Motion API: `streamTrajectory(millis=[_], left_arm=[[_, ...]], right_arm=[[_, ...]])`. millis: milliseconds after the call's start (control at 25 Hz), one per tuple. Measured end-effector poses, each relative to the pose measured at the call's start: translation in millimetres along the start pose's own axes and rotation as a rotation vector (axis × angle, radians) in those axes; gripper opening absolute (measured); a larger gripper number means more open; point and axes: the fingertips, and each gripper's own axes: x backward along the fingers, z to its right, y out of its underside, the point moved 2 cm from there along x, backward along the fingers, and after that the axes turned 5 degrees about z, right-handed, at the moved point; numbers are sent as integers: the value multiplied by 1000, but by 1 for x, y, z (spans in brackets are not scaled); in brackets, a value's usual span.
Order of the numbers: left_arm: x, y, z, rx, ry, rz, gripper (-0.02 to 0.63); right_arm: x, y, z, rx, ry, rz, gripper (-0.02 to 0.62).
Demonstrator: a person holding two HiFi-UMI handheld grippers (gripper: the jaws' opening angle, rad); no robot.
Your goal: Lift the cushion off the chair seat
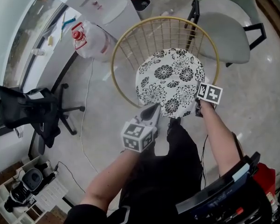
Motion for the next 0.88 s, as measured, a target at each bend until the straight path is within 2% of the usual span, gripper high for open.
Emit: streamTrajectory(millis=[360, 560, 880], left_arm=[[35, -36, 24, -31, 23, 26, 8], [60, -69, 30, -181, -69, 74, 8], [102, -128, 52, -183, -56, 210, 8]], right_arm=[[70, -21, -34, 44, -70, 60, 28], [108, -32, -46, 75, -76, 98, 26], [177, -60, -82, 170, -126, 177, 26]])
